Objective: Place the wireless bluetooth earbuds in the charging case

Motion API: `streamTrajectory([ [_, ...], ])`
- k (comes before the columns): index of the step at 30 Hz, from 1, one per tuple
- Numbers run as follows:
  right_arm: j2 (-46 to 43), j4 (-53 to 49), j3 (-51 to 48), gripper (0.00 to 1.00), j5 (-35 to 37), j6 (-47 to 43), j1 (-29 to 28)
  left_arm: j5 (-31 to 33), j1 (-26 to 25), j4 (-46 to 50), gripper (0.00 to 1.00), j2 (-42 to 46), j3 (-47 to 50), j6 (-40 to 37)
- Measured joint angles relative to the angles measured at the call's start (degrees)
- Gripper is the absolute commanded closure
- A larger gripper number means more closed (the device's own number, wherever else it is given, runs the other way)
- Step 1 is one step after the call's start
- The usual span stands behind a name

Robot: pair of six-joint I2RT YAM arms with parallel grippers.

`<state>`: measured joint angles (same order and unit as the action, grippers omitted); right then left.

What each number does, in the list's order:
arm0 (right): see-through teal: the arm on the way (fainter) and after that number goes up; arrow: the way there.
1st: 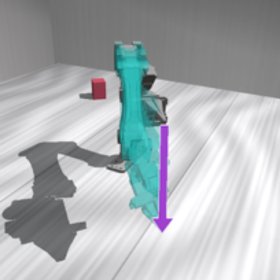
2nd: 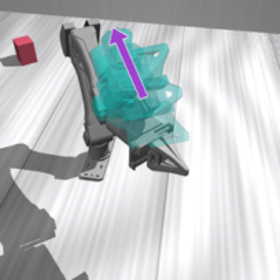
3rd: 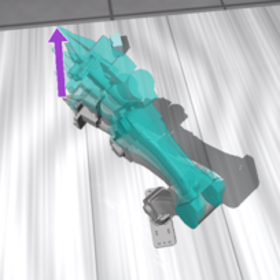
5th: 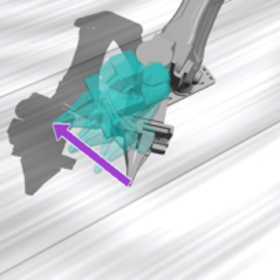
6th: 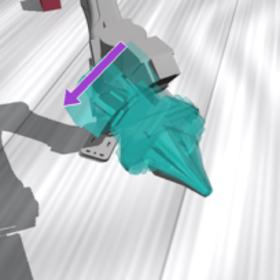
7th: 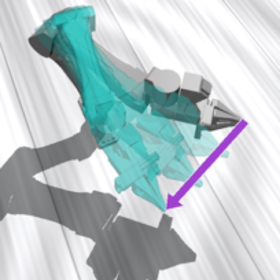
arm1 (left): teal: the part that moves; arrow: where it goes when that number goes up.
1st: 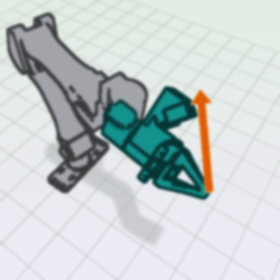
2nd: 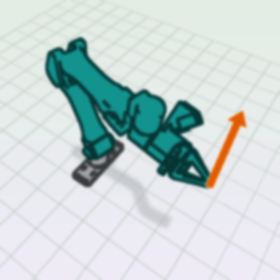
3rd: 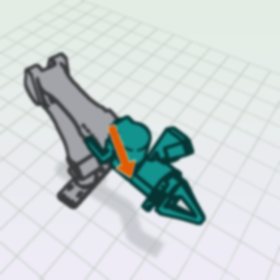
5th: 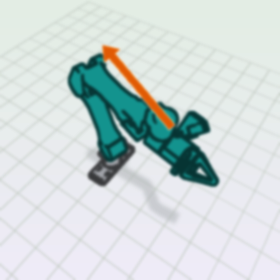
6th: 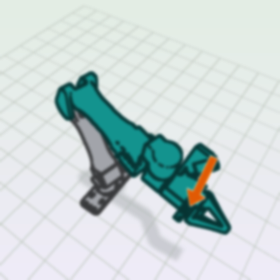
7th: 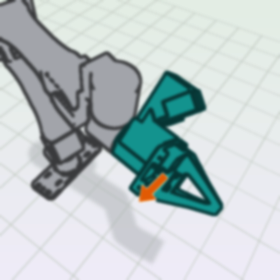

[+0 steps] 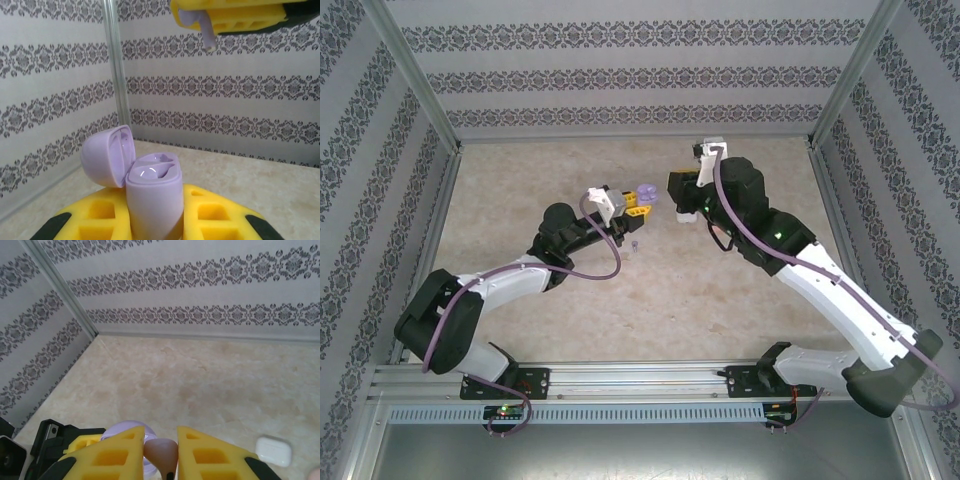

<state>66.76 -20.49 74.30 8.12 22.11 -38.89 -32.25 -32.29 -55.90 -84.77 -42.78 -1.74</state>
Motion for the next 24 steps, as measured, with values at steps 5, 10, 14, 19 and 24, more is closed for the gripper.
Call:
streamTrajectory([
  [5, -1.77, 3.06, -1.62, 0.79, -0.28, 0.17, -0.02, 0.46, -0.63, -3.52, 1.00, -0.96, -1.16, -0.02],
  [10, -2.69, 5.55, -3.63, 0.79, -1.70, 0.37, -0.74, 0.48, -0.79, -5.16, 1.00, -2.45, -2.01, -0.26],
  [14, -2.67, 7.58, -4.72, 0.79, -3.32, 0.44, -1.16, 0.28, -1.07, -6.34, 1.00, -3.63, -2.25, -0.46],
  [19, -2.51, 9.84, -5.49, 0.79, -5.40, 0.39, -1.51, -0.15, -1.36, -6.86, 1.00, -3.91, -2.51, -0.74],
  [24, -1.97, 11.37, -5.90, 0.79, -6.75, 0.37, -1.51, -0.76, -1.49, -7.06, 1.00, -3.91, -2.58, -1.31],
])
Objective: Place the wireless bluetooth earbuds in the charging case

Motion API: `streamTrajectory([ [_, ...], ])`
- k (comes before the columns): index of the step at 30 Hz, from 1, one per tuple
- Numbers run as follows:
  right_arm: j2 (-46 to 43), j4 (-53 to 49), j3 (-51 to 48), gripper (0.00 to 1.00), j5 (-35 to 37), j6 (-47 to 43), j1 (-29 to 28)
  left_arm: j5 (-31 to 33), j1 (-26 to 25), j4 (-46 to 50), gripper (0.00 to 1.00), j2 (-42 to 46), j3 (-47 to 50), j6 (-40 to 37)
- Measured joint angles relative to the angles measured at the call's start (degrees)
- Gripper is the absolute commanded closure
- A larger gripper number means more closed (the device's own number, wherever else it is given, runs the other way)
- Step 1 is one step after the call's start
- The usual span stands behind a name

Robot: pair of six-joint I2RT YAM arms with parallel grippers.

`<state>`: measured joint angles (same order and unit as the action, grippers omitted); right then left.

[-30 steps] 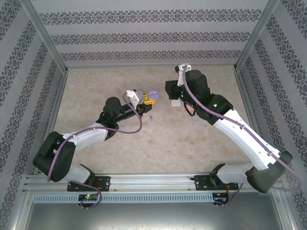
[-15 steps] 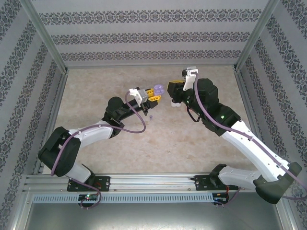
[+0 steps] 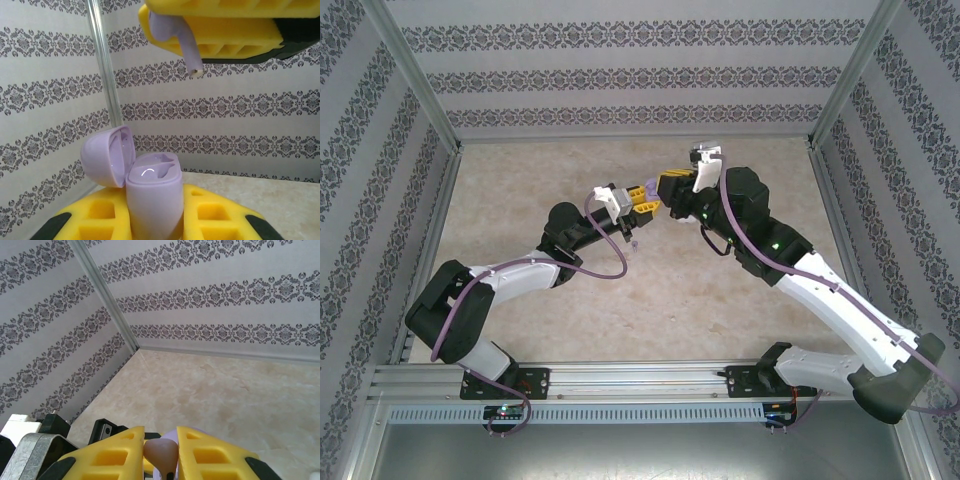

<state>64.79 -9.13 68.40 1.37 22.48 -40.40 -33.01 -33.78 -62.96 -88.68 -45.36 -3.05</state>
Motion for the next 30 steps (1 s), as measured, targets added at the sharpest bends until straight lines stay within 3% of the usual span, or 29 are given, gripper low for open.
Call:
streamTrajectory([
  [30, 3.26, 2.12, -2.08, 0.82, -0.81, 0.04, 0.02, 0.00, 0.00, 1.55, 1.00, 1.33, 0.00, -1.49],
])
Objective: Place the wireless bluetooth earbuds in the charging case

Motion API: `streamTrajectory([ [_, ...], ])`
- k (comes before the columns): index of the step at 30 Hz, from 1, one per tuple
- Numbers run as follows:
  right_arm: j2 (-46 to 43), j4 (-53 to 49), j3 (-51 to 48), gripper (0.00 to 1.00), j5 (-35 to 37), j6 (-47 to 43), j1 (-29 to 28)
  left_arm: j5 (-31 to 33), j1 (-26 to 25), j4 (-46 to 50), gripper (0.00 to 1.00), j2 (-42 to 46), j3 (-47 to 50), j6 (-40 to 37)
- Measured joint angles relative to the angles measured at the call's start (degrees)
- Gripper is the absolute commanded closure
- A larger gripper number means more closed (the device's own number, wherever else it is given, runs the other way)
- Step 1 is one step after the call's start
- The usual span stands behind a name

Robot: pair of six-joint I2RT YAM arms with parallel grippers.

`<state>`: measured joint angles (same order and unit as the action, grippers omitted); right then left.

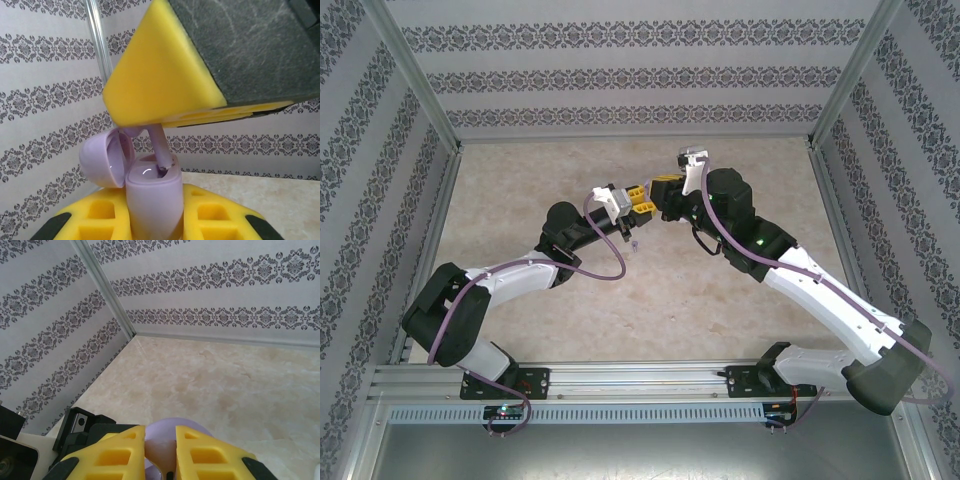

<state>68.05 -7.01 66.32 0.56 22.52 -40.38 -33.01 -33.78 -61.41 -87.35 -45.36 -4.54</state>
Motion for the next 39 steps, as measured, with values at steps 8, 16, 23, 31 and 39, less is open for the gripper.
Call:
streamTrajectory([
  [8, 0.35, -0.61, 0.07, 0.82, -0.72, -1.57, 0.00, 0.00, 0.02, 1.40, 1.00, 0.52, 0.00, -0.07],
  [16, 3.04, -2.29, 1.44, 0.82, -0.76, -4.57, -0.42, 0.92, 0.15, 4.00, 1.00, 0.59, 0.00, -0.04],
  [23, 4.31, -3.98, 2.60, 0.79, 0.59, -6.47, -1.05, 1.97, 0.15, 5.33, 1.00, 0.61, 0.00, -0.04],
  [31, 4.59, -5.64, 4.22, 0.49, 0.76, -6.05, -2.54, 1.95, 0.13, 5.35, 1.00, 0.63, 0.00, -0.02],
  [39, 4.59, -7.56, 8.22, 0.33, 0.87, -3.96, -2.03, 1.53, 0.02, 4.79, 1.00, 0.72, 0.00, -0.02],
])
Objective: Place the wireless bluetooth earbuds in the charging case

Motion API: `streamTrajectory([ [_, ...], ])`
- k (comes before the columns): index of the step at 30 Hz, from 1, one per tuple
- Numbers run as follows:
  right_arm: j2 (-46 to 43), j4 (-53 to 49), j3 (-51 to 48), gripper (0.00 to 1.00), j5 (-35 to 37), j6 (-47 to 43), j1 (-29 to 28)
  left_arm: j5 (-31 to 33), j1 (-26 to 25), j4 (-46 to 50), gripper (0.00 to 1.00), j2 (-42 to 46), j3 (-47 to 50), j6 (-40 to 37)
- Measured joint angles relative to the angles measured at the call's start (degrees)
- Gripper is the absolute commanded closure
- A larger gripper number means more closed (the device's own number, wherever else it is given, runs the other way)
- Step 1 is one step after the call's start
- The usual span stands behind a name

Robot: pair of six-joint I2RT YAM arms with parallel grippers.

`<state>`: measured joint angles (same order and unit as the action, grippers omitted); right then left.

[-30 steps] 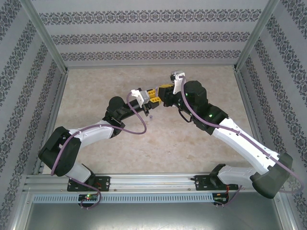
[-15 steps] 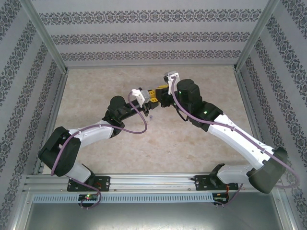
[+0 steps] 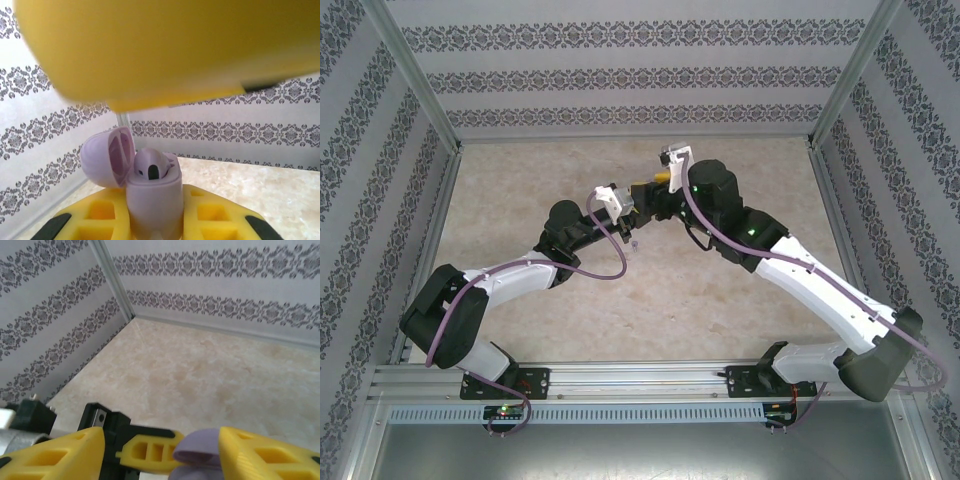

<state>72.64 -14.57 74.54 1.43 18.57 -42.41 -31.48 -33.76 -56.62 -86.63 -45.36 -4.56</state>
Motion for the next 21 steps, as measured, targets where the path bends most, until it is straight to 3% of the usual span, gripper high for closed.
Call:
streamTrajectory([
  [10, -1.46, -0.33, 3.02, 0.29, -0.48, 6.01, 5.09, 1.18, 0.00, -1.33, 1.00, 0.24, 0.02, -0.20],
  [17, -7.82, -2.23, -1.29, 0.28, -0.76, 13.07, 11.85, 5.75, 0.17, -1.86, 1.00, 4.07, 2.95, -1.46],
  [21, -7.10, -5.53, -3.23, 0.28, -0.90, 15.76, 14.29, 7.85, 1.22, -2.12, 1.00, 7.08, 5.14, -1.46],
])
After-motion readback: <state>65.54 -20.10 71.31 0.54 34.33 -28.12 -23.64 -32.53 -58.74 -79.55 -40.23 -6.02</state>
